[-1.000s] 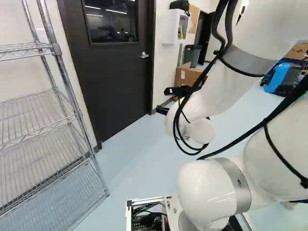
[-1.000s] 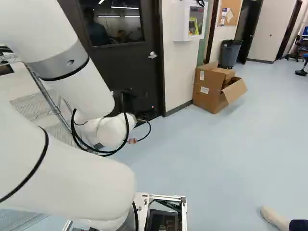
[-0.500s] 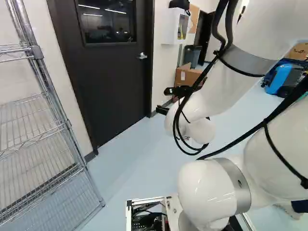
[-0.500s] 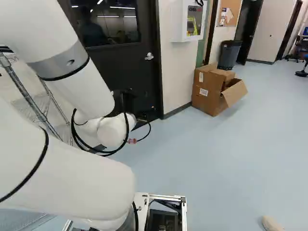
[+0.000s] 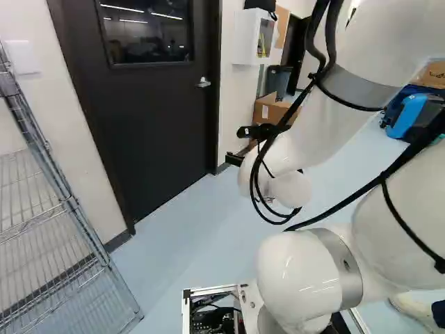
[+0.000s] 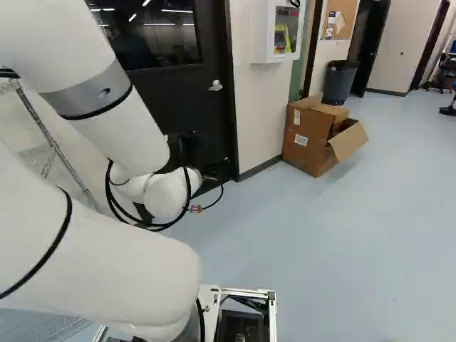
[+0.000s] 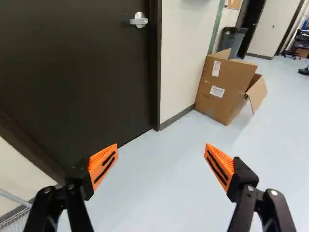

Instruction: Open the door and move inside

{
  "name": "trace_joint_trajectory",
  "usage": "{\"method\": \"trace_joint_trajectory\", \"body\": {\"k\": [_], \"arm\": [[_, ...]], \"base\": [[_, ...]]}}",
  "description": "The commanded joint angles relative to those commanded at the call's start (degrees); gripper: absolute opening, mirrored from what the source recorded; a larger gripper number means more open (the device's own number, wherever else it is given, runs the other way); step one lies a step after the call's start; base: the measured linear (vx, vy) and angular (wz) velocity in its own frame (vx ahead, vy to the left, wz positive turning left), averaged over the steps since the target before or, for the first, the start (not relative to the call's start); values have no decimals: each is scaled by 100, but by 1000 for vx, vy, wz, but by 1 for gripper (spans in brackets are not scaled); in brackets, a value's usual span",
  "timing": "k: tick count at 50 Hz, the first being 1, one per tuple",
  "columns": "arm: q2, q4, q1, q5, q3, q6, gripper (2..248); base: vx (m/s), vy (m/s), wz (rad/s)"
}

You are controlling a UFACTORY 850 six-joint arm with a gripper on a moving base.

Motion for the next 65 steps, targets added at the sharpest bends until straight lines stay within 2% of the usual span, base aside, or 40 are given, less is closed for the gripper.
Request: {"method": "trace_joint_trajectory", "body": {"k": [34, 65], "arm": [[0, 0, 0, 0, 0, 0, 247], [0, 0, 0, 0, 0, 0, 247]], "base": [[187, -55, 8], [193, -21, 180]]}}
